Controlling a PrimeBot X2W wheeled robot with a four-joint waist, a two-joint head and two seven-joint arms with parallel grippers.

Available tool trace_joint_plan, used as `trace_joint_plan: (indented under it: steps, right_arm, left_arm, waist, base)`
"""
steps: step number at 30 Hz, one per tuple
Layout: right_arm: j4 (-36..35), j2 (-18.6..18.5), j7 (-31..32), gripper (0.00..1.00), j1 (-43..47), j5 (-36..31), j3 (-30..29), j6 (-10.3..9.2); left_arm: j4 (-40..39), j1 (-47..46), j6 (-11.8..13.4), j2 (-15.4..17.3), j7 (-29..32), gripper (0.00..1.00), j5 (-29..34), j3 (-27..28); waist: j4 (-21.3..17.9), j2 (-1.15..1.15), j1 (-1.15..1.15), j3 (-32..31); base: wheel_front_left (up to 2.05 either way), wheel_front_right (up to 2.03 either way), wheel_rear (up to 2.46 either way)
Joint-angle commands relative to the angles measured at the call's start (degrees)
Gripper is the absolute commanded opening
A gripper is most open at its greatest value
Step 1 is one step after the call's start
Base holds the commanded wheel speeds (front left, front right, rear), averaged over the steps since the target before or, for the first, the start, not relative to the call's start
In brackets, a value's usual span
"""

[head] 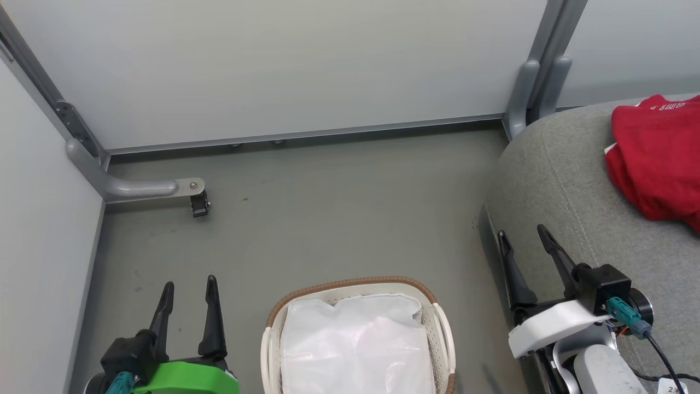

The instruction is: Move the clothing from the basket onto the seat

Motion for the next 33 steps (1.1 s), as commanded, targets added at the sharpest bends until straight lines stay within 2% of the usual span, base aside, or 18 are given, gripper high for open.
trace_joint_plan:
  steps: [1,15,16,21,33]
  right_arm:
    - [-0.02,-0.23,-0.27,1.0,0.62,0.01,-0.06,-0.08]
    - [0.38,-0.22,-0.28,1.0,0.67,-0.12,-0.02,-0.08]
    - [0.37,0.0,0.0,0.0,0.03,0.02,0.04,0.0]
    - [2.36,0.27,0.38,0.0,1.18,1.04,0.01,0.0]
    - [1.97,0.03,3.6,0.0,1.19,14.14,-1.64,-0.01]
  left_arm:
    - [0.08,0.94,0.39,0.02,-0.02,1.0,-0.36,0.01]
    - [0.87,0.77,0.34,0.02,-0.02,1.0,-0.94,-0.48]
    - [0.84,0.04,0.33,-0.01,0.0,0.0,-0.4,-0.57]
    - [3.01,0.01,0.29,-0.09,0.23,0.0,-1.26,-0.68]
    - [3.03,-1.35,-0.33,0.34,3.26,0.0,-13.39,0.78]
  waist:
    - [-0.26,0.0,0.0,-0.19]
    - [-0.41,0.0,0.0,-0.36]
    - [-0.42,0.0,0.0,-0.37]
    - [-0.47,0.0,0.0,-0.39]
    - [-1.01,0.0,0.0,-0.62]
  base:
    - [0.0,0.0,0.0]
    - [0.0,0.0,0.0]
    - [0.0,0.0,0.0]
    - [0.0,0.0,0.0]
    - [0.0,0.0,0.0]
